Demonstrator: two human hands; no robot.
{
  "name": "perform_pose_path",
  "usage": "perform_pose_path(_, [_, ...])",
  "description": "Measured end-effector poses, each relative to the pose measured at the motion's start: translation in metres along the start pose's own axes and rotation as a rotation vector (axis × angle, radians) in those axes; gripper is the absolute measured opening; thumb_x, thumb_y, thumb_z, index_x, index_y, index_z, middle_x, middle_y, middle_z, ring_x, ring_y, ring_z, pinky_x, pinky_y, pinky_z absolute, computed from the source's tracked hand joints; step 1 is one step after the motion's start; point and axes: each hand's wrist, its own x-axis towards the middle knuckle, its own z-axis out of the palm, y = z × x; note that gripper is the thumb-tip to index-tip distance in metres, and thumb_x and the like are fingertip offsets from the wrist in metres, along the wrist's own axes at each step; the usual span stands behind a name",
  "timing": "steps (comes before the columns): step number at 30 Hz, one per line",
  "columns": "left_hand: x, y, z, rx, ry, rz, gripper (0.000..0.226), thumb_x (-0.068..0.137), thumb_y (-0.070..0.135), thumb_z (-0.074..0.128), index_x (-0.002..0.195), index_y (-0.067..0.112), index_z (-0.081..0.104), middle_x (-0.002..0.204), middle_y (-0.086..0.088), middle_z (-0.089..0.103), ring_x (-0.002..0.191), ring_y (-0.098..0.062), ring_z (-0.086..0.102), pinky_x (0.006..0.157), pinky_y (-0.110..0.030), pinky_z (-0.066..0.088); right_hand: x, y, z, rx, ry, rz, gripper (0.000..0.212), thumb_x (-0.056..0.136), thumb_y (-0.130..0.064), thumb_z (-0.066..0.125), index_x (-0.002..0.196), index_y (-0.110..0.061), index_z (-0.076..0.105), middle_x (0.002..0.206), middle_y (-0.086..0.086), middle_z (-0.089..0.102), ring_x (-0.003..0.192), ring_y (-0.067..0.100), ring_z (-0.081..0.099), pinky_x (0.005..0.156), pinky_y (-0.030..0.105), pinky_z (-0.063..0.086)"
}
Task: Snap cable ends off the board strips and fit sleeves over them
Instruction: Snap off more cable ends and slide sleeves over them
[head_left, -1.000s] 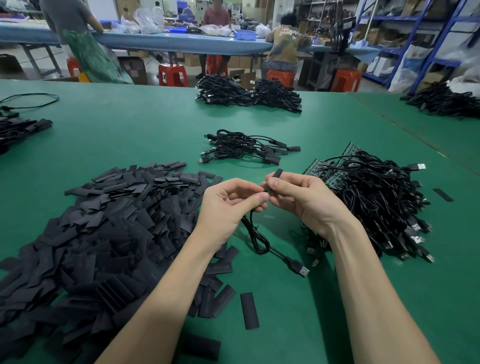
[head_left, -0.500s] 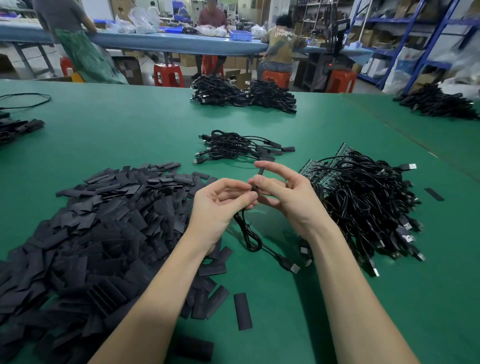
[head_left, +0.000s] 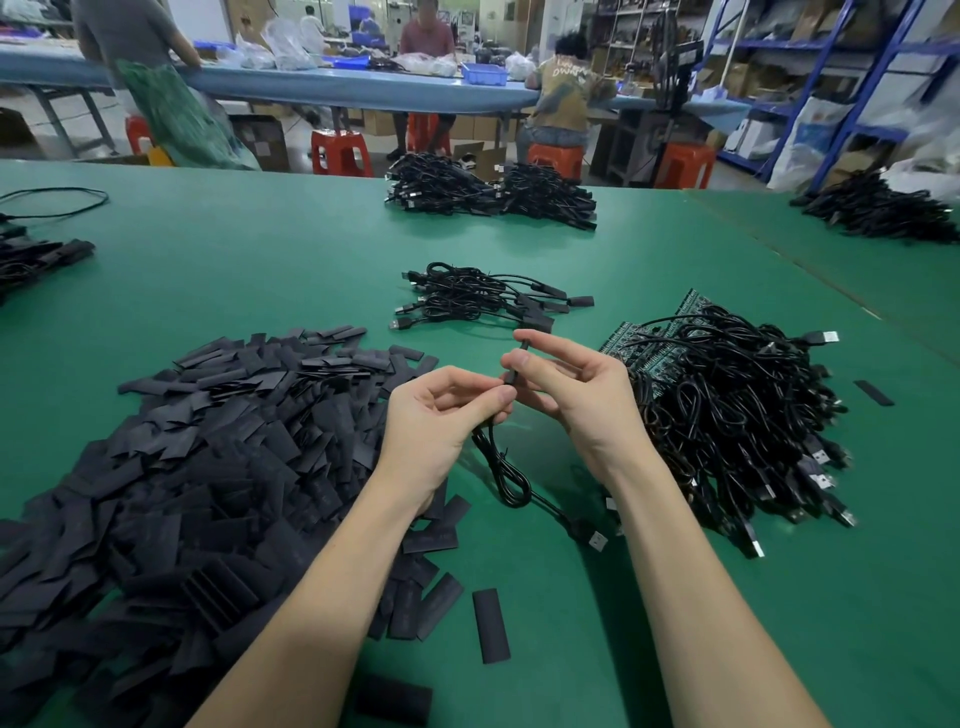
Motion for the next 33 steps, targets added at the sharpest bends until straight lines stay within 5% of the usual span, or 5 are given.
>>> perform_pose_path(18, [0.001, -0.005, 0.000, 0.033, 0.033, 0.002, 0.011, 0.075, -0.005, 0.081, 0.080, 0.005, 0.076, 0.079, -0.019, 0.075, 0.071, -0.021, 0.074, 0.069, -0.023, 0.058, -0.004, 0.005, 0.003, -0.014, 0.048, 0.018, 0.021, 0.085, -0.002, 0.077, 0.103, -0.013, 0.078, 0.088, 0.018, 0.077, 0.076, 0.021, 0.073, 0.071, 0.026, 0.059])
perform_pose_path(25, [0.009, -0.003, -0.002, 0.252, 0.000, 0.125, 0.013, 0.080, 0.007, 0.083, 0.084, 0.013, 0.073, 0.081, -0.003, 0.077, 0.077, -0.014, 0.072, 0.077, -0.022, 0.056, -0.001, 0.000, 0.011, -0.012, 0.153, -0.040, 0.022, 0.085, 0.000, 0.076, 0.106, -0.008, 0.076, 0.081, 0.015, 0.074, 0.071, 0.022, 0.071, 0.073, 0.028, 0.060])
perform_pose_path(30, [0.008, 0.000, 0.002, 0.481, -0.100, 0.040, 0.037, 0.070, 0.046, 0.086, 0.097, 0.030, 0.067, 0.099, 0.013, 0.073, 0.080, -0.007, 0.071, 0.074, -0.022, 0.058, 0.000, -0.024, 0.013, 0.228, 0.281, -0.126, 0.020, 0.085, 0.001, 0.075, 0.102, -0.010, 0.075, 0.084, 0.013, 0.075, 0.077, 0.021, 0.069, 0.074, 0.026, 0.059])
perform_pose_path(33, [0.010, 0.001, 0.006, 0.472, -0.177, 0.008, 0.023, 0.083, 0.030, 0.082, 0.098, 0.018, 0.070, 0.098, 0.001, 0.075, 0.075, -0.018, 0.075, 0.071, -0.027, 0.057, 0.001, -0.033, 0.014, 0.360, 0.375, -0.174, 0.022, 0.088, -0.001, 0.074, 0.109, -0.009, 0.072, 0.083, 0.010, 0.074, 0.077, 0.019, 0.069, 0.072, 0.024, 0.058])
